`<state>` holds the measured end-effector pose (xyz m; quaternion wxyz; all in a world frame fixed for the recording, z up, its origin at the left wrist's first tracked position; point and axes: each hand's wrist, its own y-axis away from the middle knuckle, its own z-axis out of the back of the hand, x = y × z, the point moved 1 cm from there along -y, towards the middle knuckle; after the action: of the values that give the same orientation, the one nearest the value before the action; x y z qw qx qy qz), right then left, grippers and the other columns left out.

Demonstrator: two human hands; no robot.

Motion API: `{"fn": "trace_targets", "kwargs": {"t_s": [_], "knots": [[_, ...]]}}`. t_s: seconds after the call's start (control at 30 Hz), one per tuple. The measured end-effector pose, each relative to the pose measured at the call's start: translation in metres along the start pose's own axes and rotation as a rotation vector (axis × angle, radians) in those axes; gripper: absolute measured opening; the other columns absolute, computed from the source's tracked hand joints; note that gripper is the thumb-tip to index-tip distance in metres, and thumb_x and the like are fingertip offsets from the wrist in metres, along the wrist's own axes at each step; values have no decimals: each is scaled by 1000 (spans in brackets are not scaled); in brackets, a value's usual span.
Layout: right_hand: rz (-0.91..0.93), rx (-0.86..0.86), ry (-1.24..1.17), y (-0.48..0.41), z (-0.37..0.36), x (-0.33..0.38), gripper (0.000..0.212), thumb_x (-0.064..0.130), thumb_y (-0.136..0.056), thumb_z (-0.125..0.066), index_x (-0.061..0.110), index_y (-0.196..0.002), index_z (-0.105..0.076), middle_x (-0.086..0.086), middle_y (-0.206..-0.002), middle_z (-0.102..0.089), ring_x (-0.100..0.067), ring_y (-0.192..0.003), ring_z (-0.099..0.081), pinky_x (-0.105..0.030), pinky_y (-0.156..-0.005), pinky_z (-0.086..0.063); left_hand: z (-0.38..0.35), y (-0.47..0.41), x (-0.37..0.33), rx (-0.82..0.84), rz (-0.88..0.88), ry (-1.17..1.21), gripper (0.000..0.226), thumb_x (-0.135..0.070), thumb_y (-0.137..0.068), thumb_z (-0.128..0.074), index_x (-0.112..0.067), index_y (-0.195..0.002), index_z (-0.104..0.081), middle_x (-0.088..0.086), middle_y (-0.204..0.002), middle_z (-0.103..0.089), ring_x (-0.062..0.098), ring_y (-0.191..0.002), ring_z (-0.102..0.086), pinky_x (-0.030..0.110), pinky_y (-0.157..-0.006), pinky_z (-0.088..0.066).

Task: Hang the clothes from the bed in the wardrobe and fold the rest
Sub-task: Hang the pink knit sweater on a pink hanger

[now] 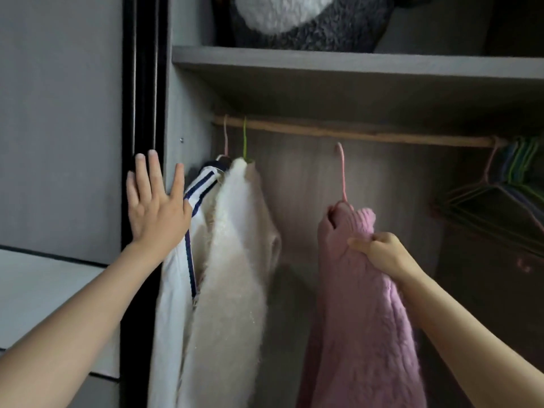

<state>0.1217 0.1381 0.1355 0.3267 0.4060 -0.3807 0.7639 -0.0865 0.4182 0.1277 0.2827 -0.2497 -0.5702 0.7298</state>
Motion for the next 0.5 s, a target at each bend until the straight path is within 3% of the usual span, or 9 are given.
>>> {"fn": "trace_targets", "kwargs": {"t_s": [0.1,0.2,0.27,0.4,0.5], "knots": [[92,-23,-68,-23,-5,38,22,8,-87,-62,-11,-97,-64,-11,-79,-61,-12,-58,-52,-9,-36,-37,2,-20,4,-49,53,-65,74,-7,-72,-69,-4,-139,-37,38,-146,-18,55,-134,-17,65,-106,-16],[140,-42,-147,-44,-13,76,23,3,-87,-60,-15,-103,-61,-26,-99,-64,-12,-53,-49,-9,-32,-37,6,-32,11,-66,91,-104,79,-7,-70,-72,-2,-140,-37,39,-145,-19,58,-131,-22,67,-103,-22],[148,-33,-215,-62,-24,99,26,-1,-88,-57,-17,-109,-57,-26,-99,-61,-14,-53,-49,-10,-31,-36,6,-34,17,-78,53,-146,78,-6,-68,-74,-1,-138,-40,39,-144,-22,58,-128,-29,66,-99,-29],[125,33,-201,-98,-65,117,36,1,-88,-57,-14,-120,-51,-24,-111,-59,-33,-92,-62,-24,-58,-46,4,-31,22,-98,-21,-238,73,-9,-67,-74,-2,-134,-47,38,-140,-32,56,-122,-40,60,-91,-41],[120,82,-187,-121,-106,116,32,1,-87,-57,-15,-115,-53,-22,-103,-61,-33,-90,-62,-22,-64,-51,2,-32,26,-115,-20,-293,71,-11,-67,-72,-3,-134,-49,37,-140,-34,54,-121,-43,56,-89,-44]]}}
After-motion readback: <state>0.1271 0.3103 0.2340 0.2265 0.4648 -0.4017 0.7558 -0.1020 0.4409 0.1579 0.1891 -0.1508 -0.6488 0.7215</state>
